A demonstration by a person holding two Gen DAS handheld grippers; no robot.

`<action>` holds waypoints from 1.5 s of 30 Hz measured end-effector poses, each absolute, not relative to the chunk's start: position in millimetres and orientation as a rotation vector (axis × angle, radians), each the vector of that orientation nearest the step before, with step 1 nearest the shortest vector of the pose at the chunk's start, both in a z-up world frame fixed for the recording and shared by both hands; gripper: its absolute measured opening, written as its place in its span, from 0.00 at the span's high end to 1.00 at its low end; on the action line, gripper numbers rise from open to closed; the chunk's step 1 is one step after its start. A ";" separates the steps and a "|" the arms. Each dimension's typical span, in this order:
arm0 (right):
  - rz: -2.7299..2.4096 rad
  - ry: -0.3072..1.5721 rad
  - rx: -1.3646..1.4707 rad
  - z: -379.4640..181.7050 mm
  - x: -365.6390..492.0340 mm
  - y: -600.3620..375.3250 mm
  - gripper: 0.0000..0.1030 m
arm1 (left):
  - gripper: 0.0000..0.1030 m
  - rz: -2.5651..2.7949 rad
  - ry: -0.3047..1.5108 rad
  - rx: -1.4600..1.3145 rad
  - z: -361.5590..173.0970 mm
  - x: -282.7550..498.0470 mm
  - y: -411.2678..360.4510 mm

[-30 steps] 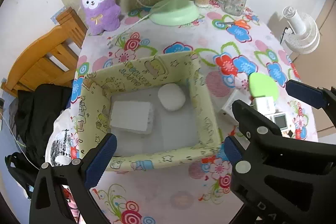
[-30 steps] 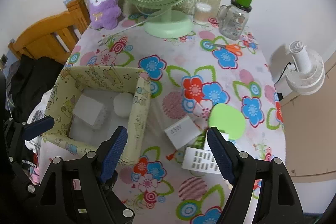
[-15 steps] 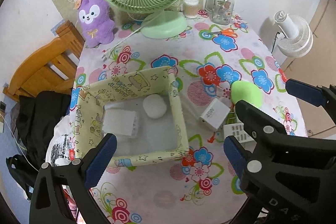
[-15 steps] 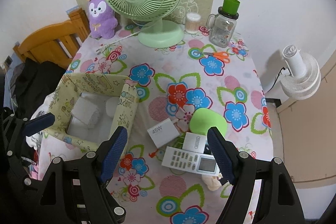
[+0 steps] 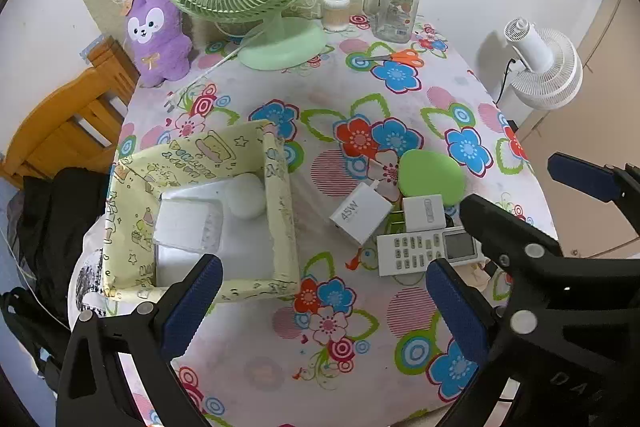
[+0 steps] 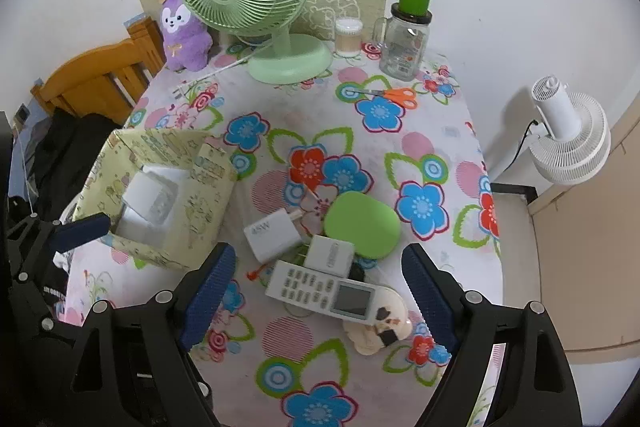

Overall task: Organize rigid objects
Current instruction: 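Withdraw both grippers up out of the yellow bin, then move left gripper toward the white air-conditioner remote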

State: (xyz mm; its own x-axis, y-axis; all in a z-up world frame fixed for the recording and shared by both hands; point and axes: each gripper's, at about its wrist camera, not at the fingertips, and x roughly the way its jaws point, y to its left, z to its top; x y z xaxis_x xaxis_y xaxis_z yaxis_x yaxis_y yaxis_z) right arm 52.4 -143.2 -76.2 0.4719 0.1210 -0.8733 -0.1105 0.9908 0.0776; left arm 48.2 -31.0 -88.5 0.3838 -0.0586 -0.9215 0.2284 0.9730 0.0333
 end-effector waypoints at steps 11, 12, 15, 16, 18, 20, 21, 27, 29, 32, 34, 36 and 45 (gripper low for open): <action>0.152 1.085 0.034 -100.4 47.3 -182.2 0.15 | 0.00 -0.200 1.194 0.116 -107.5 41.4 -52.1; 0.150 1.087 0.033 -102.5 47.0 -184.6 0.15 | 0.00 -0.206 1.198 0.107 -109.7 40.6 -53.2; 0.149 1.095 0.037 -109.6 45.8 -192.5 0.15 | 0.00 -0.203 1.212 0.094 -116.2 38.9 -57.1; 0.150 1.096 0.037 -111.3 45.2 -194.3 0.15 | 0.00 -0.200 1.217 0.097 -118.7 38.2 -59.0; 0.153 1.096 0.034 -115.1 43.3 -198.4 0.15 | 0.00 -0.195 1.220 0.105 -122.5 37.7 -61.8; 0.157 1.094 0.023 -119.1 41.4 -201.7 0.15 | 0.00 -0.193 1.224 0.109 -126.5 37.6 -64.4; 0.159 1.094 0.018 -120.8 40.8 -202.6 0.15 | 0.00 -0.193 1.226 0.111 -128.6 37.5 -66.0; 0.172 1.105 0.000 -132.8 38.1 -208.9 0.15 | 0.00 -0.206 1.230 0.146 -142.4 38.2 -77.2; 0.171 1.111 -0.003 -137.7 37.5 -211.2 0.15 | 0.00 -0.215 1.235 0.156 -147.8 39.0 -81.0; 0.170 1.124 -0.002 -146.2 38.0 -214.8 0.15 | 0.00 -0.227 1.241 0.179 -156.9 41.3 -86.7; 0.168 1.133 -0.003 -151.2 38.8 -216.4 0.15 | 0.00 -0.243 1.239 0.202 -162.9 42.5 -91.5; 0.167 1.144 -0.005 -157.8 40.1 -218.4 0.15 | 0.00 -0.267 1.239 0.221 -168.9 43.4 -96.3; 0.157 1.187 -0.011 -182.6 43.5 -224.7 0.15 | 0.00 -0.318 1.263 0.296 -197.2 48.8 -110.2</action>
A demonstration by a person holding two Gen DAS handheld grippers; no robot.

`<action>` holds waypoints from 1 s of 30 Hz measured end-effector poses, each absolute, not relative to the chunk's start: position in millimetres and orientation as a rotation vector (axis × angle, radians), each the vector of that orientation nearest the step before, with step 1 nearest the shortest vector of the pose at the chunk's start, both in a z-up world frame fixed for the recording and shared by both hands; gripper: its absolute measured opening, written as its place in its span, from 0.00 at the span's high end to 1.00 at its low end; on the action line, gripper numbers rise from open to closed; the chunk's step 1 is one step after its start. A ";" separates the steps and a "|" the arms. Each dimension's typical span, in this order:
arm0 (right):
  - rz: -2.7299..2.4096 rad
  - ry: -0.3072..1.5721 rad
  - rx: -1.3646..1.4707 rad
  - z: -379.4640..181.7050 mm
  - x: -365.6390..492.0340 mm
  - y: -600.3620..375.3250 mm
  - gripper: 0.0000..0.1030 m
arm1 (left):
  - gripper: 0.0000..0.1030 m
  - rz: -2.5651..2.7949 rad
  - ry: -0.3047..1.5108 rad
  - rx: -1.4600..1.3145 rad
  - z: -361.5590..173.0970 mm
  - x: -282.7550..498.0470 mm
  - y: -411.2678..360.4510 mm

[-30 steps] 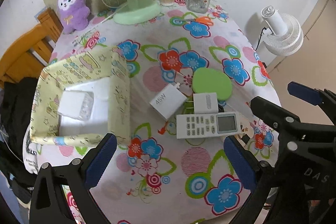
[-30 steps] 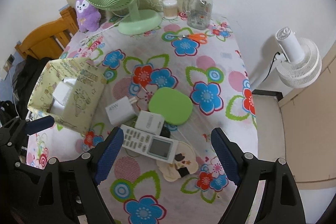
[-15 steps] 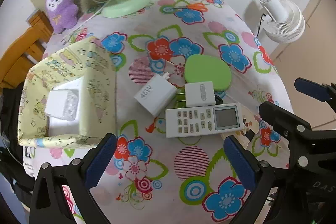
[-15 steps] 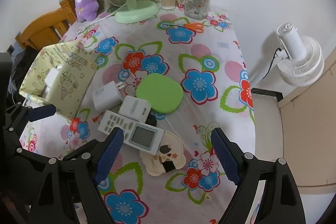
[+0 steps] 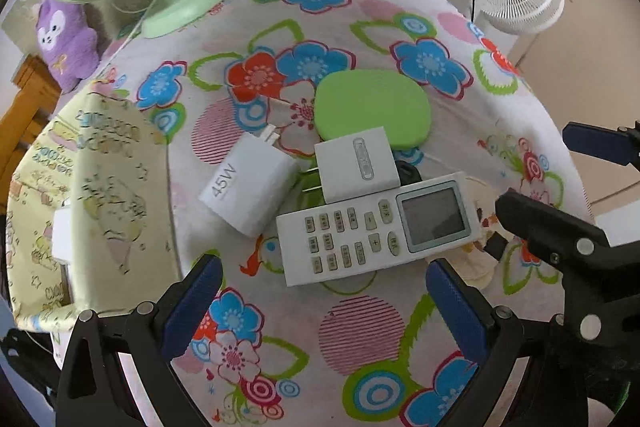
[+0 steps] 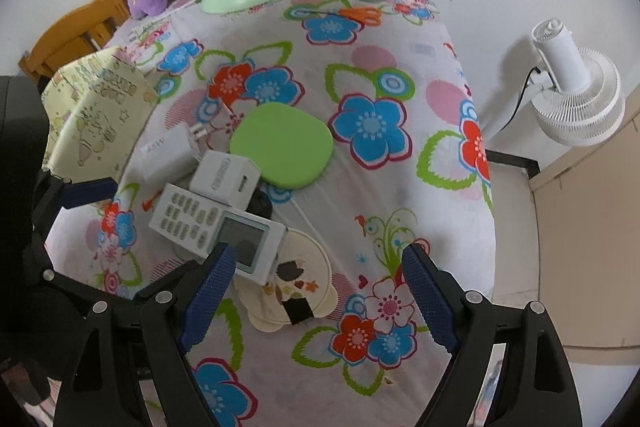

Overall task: Organize rigid objects
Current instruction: 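Move left gripper toward the white air-conditioner remote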

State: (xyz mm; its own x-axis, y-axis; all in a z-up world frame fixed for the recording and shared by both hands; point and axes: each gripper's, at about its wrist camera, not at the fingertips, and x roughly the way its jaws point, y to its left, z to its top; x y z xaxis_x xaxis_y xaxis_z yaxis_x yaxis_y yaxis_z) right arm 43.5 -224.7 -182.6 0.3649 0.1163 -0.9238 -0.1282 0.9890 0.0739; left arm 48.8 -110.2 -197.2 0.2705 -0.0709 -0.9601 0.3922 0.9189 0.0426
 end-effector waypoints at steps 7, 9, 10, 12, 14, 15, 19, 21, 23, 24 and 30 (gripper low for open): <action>0.131 1.227 0.020 -200.7 45.0 -229.8 0.15 | 0.00 -0.379 1.296 0.323 -215.4 55.2 -118.6; 0.122 1.237 0.028 -204.1 45.4 -231.2 0.15 | 0.00 -0.400 1.298 0.358 -220.2 55.4 -123.0; 0.118 1.240 0.032 -205.8 45.5 -232.0 0.15 | 0.00 -0.409 1.297 0.372 -221.7 55.2 -124.9; 0.106 1.251 0.039 -209.9 46.1 -233.9 0.15 | 0.00 -0.427 1.295 0.394 -224.2 55.1 -128.7; 0.091 1.259 0.045 -213.1 47.1 -236.0 0.15 | 0.00 -0.445 1.290 0.412 -225.5 55.0 -133.0; 0.082 1.265 0.048 -214.9 47.8 -237.3 0.15 | 0.00 -0.456 1.282 0.420 -225.1 55.1 -135.3; 0.052 1.281 0.057 -219.8 50.6 -239.5 0.15 | 0.00 -0.498 1.274 0.443 -225.9 56.9 -142.7; 0.035 1.282 0.064 -221.3 51.6 -241.7 0.15 | 0.00 -0.513 1.267 0.450 -226.2 59.9 -146.1; 0.025 1.286 0.076 -222.9 53.1 -243.8 0.15 | 0.00 -0.528 1.262 0.459 -226.0 61.6 -148.5; 0.019 1.288 0.081 -223.8 54.0 -244.6 0.15 | 0.00 -0.534 1.261 0.463 -227.0 65.9 -149.6; -0.017 1.293 0.093 -227.6 57.8 -246.4 0.15 | 0.05 -0.548 1.246 0.484 -225.2 68.5 -150.7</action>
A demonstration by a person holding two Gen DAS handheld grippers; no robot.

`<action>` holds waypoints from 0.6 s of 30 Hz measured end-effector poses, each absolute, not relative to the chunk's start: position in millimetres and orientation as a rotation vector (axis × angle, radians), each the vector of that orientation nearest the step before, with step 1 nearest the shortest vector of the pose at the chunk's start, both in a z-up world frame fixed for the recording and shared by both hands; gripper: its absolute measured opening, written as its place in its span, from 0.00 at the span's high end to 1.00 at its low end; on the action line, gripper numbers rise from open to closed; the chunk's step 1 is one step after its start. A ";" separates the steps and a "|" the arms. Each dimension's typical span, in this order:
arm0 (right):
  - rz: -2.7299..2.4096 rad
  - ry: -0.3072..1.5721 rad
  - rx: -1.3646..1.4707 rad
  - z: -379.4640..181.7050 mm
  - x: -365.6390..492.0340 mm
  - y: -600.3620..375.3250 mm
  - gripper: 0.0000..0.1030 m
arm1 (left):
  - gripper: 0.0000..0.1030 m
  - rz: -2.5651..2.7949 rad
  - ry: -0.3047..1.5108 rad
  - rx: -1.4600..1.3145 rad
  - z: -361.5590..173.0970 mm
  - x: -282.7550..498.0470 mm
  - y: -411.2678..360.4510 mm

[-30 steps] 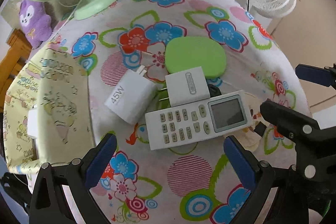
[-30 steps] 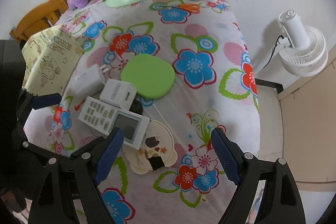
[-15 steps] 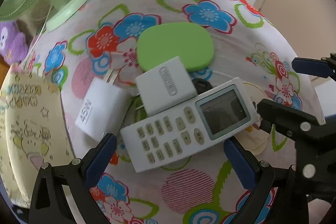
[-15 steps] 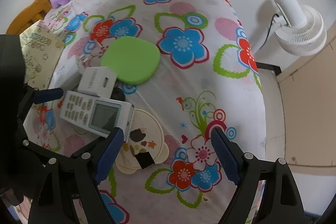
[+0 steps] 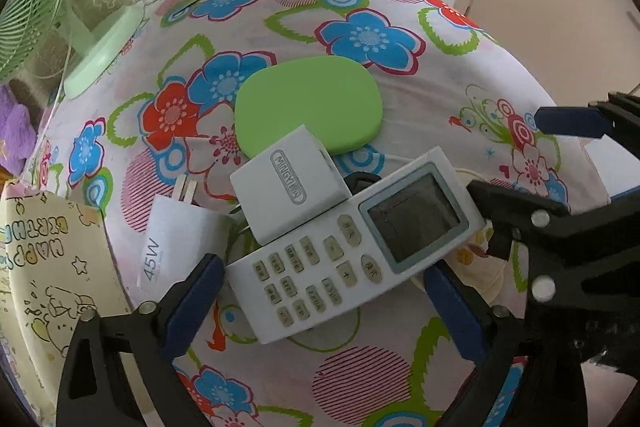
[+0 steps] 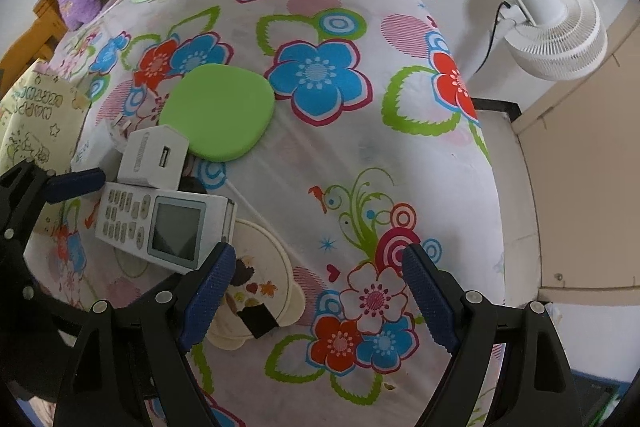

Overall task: Organize rigid objects
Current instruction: 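Move left gripper toward the white air-conditioner remote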

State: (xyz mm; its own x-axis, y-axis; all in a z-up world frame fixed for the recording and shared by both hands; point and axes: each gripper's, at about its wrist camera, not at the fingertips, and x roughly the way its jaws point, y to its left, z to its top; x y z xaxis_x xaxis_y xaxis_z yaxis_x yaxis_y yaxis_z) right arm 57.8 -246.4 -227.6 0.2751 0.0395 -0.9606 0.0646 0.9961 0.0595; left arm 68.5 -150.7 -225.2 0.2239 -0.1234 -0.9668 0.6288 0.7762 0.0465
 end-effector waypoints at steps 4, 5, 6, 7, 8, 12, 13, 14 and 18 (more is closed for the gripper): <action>-0.055 1.282 0.102 -228.1 60.7 -249.5 0.15 | 0.18 -0.542 1.245 0.478 -219.7 60.4 -143.2; -0.059 1.279 0.103 -228.0 61.3 -249.9 0.15 | 0.22 -0.534 1.241 0.495 -219.5 58.7 -143.0; -0.063 1.273 0.099 -227.7 62.1 -249.7 0.15 | 0.24 -0.528 1.234 0.511 -219.0 54.7 -142.9; -0.064 1.268 0.091 -227.5 62.7 -248.8 0.15 | 0.27 -0.521 1.228 0.525 -218.4 50.6 -142.5; -0.063 1.265 0.085 -227.2 63.3 -248.1 0.15 | 0.29 -0.513 1.225 0.533 -218.6 48.6 -141.8; -0.039 1.264 0.059 -228.6 64.6 -242.2 0.15 | 0.31 -0.478 1.261 0.480 -216.4 44.2 -131.9; -0.032 1.264 0.057 -228.9 64.6 -240.8 0.15 | 0.33 -0.469 1.275 0.461 -215.9 42.7 -129.0; -0.022 1.263 0.054 -229.4 64.6 -238.8 0.15 | 0.33 -0.460 1.288 0.444 -215.4 40.9 -126.0; 0.005 1.256 0.039 -229.5 66.0 -232.2 0.15 | 0.33 -0.442 1.320 0.398 -214.7 34.1 -117.6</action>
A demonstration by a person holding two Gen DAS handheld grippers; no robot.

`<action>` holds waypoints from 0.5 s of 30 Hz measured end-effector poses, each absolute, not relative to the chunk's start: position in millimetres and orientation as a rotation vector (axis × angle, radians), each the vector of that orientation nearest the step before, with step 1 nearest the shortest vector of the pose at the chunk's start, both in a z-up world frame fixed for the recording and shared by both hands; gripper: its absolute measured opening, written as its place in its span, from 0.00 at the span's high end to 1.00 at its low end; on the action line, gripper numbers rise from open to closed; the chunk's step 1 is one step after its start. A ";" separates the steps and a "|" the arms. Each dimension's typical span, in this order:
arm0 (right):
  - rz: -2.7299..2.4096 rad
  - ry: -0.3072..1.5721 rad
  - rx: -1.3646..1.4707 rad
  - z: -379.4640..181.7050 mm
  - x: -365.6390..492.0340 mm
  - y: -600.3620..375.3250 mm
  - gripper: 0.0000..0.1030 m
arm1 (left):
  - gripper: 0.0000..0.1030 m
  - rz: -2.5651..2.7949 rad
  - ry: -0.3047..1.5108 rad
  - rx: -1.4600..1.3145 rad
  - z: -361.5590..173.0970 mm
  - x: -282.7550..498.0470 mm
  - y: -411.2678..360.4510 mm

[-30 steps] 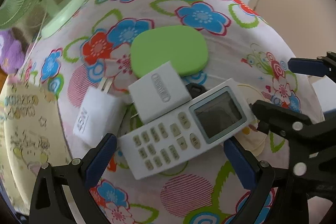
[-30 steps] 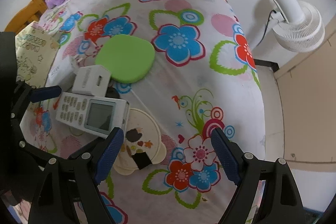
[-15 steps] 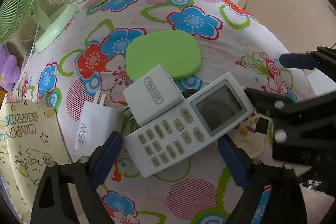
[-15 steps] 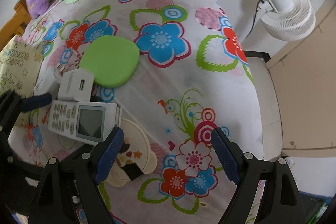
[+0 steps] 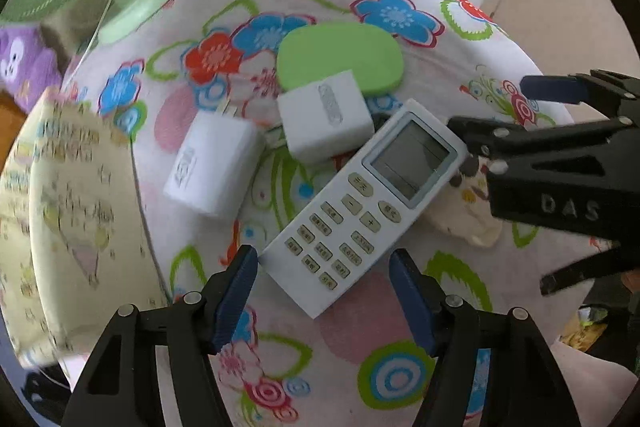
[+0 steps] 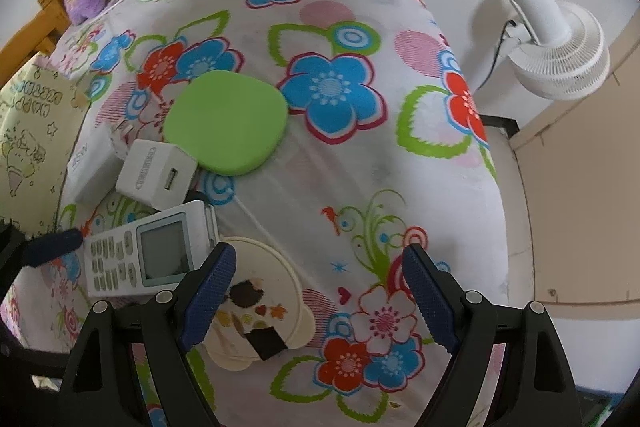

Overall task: Organize rigid objects
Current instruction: 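Move left gripper toward the white air-conditioner remote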

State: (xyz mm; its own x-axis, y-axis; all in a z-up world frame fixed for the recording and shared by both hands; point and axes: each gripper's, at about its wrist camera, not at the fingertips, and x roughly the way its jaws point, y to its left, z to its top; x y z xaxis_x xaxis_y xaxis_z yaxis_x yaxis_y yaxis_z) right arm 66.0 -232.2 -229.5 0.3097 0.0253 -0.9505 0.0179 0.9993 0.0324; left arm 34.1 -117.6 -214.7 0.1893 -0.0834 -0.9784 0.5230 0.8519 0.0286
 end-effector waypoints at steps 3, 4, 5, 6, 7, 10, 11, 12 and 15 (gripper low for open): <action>0.029 1.252 0.023 -229.7 68.9 -225.7 0.15 | 0.33 -0.429 1.351 0.371 -213.8 28.8 -112.0; 0.040 1.249 0.017 -229.7 69.7 -223.9 0.15 | 0.32 -0.424 1.359 0.360 -213.5 27.3 -109.2; 0.055 1.246 0.012 -229.8 70.4 -221.6 0.15 | 0.30 -0.419 1.366 0.351 -213.6 26.8 -107.4; 0.077 1.243 0.011 -229.7 71.1 -219.7 0.15 | 0.28 -0.410 1.373 0.341 -213.9 26.6 -105.8; 0.092 1.241 0.012 -229.4 71.4 -218.6 0.15 | 0.26 -0.407 1.377 0.329 -214.1 27.3 -104.5; 0.119 1.236 0.017 -227.8 71.4 -218.4 0.15 | 0.22 -0.414 1.357 0.317 -211.5 30.7 -105.2; 0.122 1.241 0.025 -227.5 71.4 -219.9 0.15 | 0.18 -0.420 1.345 0.325 -210.5 32.0 -107.5; 0.122 1.245 0.033 -227.6 71.0 -220.9 0.15 | 0.17 -0.431 1.332 0.343 -209.7 33.4 -110.9; 0.111 1.259 0.052 -228.8 69.2 -225.7 0.15 | 0.15 -0.467 1.304 0.413 -210.1 38.0 -123.4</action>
